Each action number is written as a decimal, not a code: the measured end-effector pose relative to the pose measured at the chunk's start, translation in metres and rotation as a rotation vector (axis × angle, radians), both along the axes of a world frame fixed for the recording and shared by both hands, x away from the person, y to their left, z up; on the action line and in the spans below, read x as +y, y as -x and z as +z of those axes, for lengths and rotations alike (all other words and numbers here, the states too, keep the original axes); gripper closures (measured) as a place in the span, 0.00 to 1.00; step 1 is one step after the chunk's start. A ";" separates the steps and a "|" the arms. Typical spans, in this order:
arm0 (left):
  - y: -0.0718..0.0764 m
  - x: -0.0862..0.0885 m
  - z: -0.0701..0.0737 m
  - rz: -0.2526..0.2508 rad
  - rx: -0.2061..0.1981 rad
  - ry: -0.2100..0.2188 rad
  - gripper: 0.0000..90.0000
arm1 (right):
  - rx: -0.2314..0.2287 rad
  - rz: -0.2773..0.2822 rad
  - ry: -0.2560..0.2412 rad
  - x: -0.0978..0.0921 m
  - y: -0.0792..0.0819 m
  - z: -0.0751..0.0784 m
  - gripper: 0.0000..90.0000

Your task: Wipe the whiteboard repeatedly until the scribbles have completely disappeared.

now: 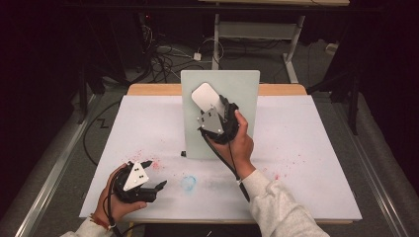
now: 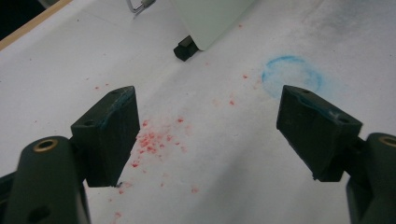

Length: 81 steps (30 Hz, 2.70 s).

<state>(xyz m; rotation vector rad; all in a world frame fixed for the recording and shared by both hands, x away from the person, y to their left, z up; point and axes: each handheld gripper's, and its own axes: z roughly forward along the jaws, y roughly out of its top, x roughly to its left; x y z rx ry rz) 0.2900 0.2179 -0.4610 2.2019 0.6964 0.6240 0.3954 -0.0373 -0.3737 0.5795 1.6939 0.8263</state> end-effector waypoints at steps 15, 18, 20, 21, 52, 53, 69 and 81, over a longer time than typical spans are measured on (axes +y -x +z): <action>0.000 0.000 0.000 -0.006 -0.001 -0.001 0.23 | -0.012 0.036 0.117 0.030 -0.003 -0.001 0.34; 0.000 0.001 0.000 -0.005 0.001 -0.001 0.23 | -0.017 0.032 0.084 0.033 -0.006 0.010 0.34; 0.000 0.002 0.000 -0.005 0.001 0.000 0.23 | -0.021 0.028 0.076 0.032 -0.008 0.015 0.35; 0.000 0.002 0.000 -0.004 0.001 0.002 0.23 | -0.022 0.021 0.063 0.032 -0.008 0.016 0.35; -0.001 -0.001 -0.001 -0.004 0.007 -0.009 0.23 | 0.014 -0.029 0.072 -0.026 0.003 -0.001 0.35; -0.001 -0.001 -0.001 -0.004 0.006 -0.009 0.23 | 0.015 -0.031 0.056 -0.032 0.003 0.001 0.35; -0.002 -0.005 -0.003 -0.006 0.009 -0.022 0.23 | 0.030 -0.139 -0.017 -0.116 0.008 0.013 0.35; -0.001 -0.006 -0.002 -0.008 0.006 -0.027 0.23 | 0.097 -0.116 0.052 -0.129 0.018 -0.014 0.35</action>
